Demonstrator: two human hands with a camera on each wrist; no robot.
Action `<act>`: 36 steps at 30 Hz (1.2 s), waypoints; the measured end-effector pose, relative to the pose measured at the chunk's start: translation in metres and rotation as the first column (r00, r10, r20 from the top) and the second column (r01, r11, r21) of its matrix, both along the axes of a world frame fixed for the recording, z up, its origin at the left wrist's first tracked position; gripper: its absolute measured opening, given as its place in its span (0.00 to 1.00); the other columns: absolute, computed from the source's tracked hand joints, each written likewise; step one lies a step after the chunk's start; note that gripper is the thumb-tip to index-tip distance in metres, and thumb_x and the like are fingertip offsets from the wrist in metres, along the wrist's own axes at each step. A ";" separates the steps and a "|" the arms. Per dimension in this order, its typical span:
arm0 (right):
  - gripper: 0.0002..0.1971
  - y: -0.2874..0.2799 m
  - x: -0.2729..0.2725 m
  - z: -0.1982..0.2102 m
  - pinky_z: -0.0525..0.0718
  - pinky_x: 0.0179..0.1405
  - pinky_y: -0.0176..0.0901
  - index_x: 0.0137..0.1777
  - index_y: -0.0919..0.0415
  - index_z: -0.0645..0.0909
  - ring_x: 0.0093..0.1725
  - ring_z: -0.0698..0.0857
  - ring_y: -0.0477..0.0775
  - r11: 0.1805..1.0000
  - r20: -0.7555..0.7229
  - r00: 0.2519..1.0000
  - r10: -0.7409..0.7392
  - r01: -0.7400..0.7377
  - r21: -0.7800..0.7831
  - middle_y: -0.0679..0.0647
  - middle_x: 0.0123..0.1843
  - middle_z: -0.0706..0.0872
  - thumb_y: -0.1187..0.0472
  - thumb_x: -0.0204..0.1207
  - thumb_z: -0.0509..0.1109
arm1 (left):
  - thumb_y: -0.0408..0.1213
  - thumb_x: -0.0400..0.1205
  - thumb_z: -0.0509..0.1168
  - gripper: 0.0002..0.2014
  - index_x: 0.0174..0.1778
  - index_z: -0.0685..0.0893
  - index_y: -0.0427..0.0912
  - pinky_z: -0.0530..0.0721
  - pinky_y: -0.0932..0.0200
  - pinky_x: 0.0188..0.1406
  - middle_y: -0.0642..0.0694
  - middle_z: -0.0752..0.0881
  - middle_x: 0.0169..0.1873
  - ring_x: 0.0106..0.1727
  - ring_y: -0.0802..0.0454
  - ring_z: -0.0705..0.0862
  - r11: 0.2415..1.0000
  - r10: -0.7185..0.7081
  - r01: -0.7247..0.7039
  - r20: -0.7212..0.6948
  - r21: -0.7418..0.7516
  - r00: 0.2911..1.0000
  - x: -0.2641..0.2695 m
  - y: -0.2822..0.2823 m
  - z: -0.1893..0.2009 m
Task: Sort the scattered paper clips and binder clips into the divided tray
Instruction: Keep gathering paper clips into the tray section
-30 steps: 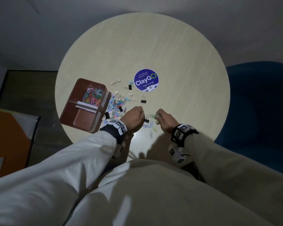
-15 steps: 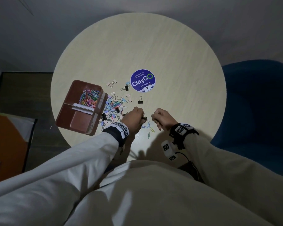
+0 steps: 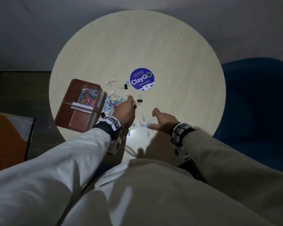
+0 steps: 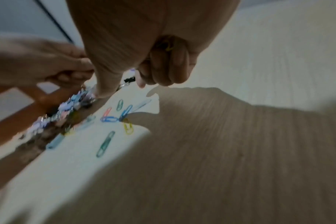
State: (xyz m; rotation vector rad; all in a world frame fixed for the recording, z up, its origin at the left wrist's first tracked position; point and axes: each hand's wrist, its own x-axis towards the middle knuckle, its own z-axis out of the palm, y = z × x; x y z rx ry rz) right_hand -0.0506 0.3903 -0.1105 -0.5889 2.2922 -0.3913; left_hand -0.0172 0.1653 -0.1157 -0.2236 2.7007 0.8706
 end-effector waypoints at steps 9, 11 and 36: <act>0.50 0.003 0.033 -0.022 0.76 0.23 0.47 0.63 0.63 0.64 0.29 0.83 0.64 0.975 -0.198 0.958 0.208 -0.187 0.119 0.60 0.45 0.81 0.32 0.52 0.82 | 0.47 0.82 0.67 0.14 0.57 0.73 0.47 0.83 0.48 0.38 0.46 0.73 0.54 0.39 0.44 0.80 0.923 -0.371 0.375 0.065 -0.086 0.926 0.021 0.025 -0.018; 0.43 0.003 0.036 -0.026 0.81 0.25 0.51 0.60 0.63 0.64 0.31 0.84 0.65 0.975 -0.224 0.950 0.216 -0.197 0.104 0.61 0.47 0.80 0.36 0.59 0.81 | 0.46 0.79 0.73 0.19 0.58 0.72 0.47 0.83 0.49 0.33 0.47 0.71 0.54 0.38 0.44 0.80 0.880 -0.434 0.437 0.059 -0.189 0.899 0.024 0.024 -0.024; 0.03 -0.024 0.018 -0.004 0.80 0.38 0.55 0.50 0.54 0.64 0.34 0.77 0.62 0.997 -0.040 0.999 -0.033 0.030 -0.077 0.56 0.47 0.73 0.63 0.83 0.52 | 0.38 0.89 0.55 0.11 0.65 0.74 0.40 0.83 0.42 0.46 0.37 0.78 0.57 0.45 0.37 0.83 0.979 -0.202 0.202 0.000 -0.017 0.979 0.026 0.009 0.004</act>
